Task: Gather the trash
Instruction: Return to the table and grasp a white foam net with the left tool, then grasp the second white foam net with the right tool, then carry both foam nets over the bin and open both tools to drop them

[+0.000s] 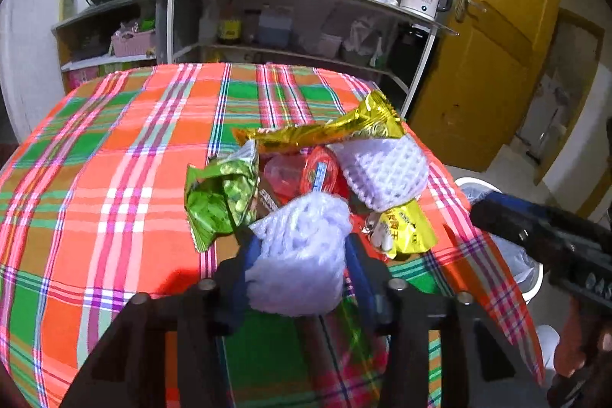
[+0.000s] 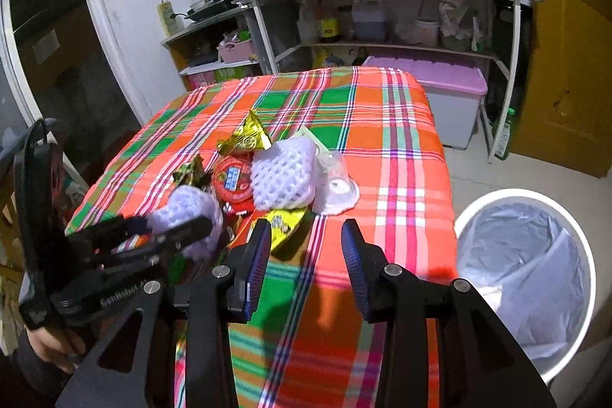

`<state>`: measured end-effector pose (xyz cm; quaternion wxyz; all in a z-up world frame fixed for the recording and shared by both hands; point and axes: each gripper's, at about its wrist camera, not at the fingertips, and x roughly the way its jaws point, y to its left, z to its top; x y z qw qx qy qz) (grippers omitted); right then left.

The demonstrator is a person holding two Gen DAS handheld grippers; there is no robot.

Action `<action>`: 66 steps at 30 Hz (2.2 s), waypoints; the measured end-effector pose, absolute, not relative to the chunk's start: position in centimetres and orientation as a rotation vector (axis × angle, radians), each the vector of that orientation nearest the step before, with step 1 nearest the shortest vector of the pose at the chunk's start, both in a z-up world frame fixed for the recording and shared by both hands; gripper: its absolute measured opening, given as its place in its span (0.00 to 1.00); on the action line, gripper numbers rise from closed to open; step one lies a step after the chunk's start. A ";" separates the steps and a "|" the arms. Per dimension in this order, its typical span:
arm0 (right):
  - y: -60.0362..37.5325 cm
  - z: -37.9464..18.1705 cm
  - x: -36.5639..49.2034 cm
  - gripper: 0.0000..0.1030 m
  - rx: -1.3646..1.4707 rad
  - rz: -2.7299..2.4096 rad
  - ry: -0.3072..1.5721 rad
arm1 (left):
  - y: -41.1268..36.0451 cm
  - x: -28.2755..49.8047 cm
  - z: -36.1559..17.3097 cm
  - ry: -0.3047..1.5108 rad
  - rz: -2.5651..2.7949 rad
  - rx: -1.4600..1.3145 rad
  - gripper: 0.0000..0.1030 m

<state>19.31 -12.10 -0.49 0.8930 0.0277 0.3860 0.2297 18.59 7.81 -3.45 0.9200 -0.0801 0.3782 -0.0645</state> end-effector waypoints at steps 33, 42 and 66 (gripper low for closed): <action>-9.8 -0.9 21.6 0.05 0.060 0.526 0.796 | 8.1 16.1 -1.9 0.733 -0.182 -0.217 0.35; -12.4 0.8 18.5 0.04 0.096 0.526 0.755 | 6.3 14.0 0.1 0.700 -0.185 -0.193 0.35; -21.7 2.3 13.7 0.04 0.191 0.404 0.694 | -1.9 13.6 3.6 0.656 -0.291 -0.117 0.35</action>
